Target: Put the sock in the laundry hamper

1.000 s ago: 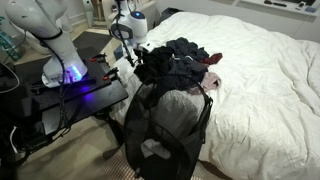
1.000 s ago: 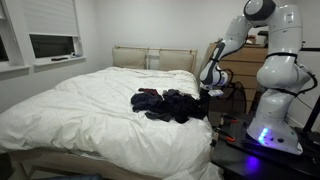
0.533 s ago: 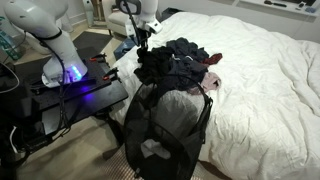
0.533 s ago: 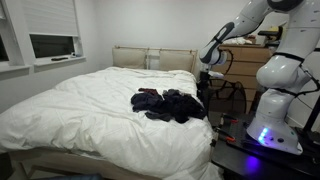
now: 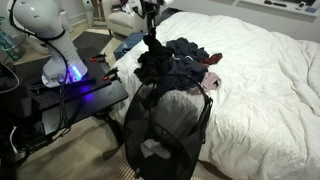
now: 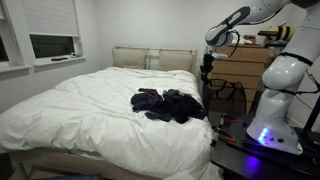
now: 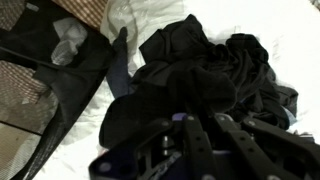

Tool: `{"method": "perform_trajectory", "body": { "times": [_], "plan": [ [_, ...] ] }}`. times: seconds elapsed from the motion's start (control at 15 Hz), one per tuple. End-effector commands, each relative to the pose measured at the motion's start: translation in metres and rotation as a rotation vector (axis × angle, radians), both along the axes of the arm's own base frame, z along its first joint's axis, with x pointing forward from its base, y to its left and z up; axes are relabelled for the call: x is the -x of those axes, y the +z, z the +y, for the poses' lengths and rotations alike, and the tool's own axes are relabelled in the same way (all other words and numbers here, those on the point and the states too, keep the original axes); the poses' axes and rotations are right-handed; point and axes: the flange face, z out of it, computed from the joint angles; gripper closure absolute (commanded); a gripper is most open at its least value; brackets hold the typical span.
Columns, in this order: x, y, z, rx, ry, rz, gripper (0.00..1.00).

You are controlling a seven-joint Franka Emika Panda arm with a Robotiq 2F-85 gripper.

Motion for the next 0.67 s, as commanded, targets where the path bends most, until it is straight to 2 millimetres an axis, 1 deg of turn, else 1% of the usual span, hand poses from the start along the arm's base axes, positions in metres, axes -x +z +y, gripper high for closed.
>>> {"method": "perform_trajectory", "body": {
  "times": [0.0, 0.13, 0.27, 0.47, 0.53, 0.6],
  "plan": [
    [0.006, 0.025, -0.019, 0.064, -0.055, 0.033, 0.98],
    [0.014, 0.035, -0.037, 0.088, -0.099, 0.038, 0.98],
    [0.024, 0.048, -0.061, 0.090, -0.155, 0.023, 0.98],
    [0.046, 0.064, -0.101, 0.068, -0.257, -0.002, 0.98],
    [0.054, 0.066, -0.113, 0.057, -0.288, -0.008, 0.98],
    [0.063, 0.072, -0.127, 0.054, -0.323, -0.013, 0.98]
  ]
}}
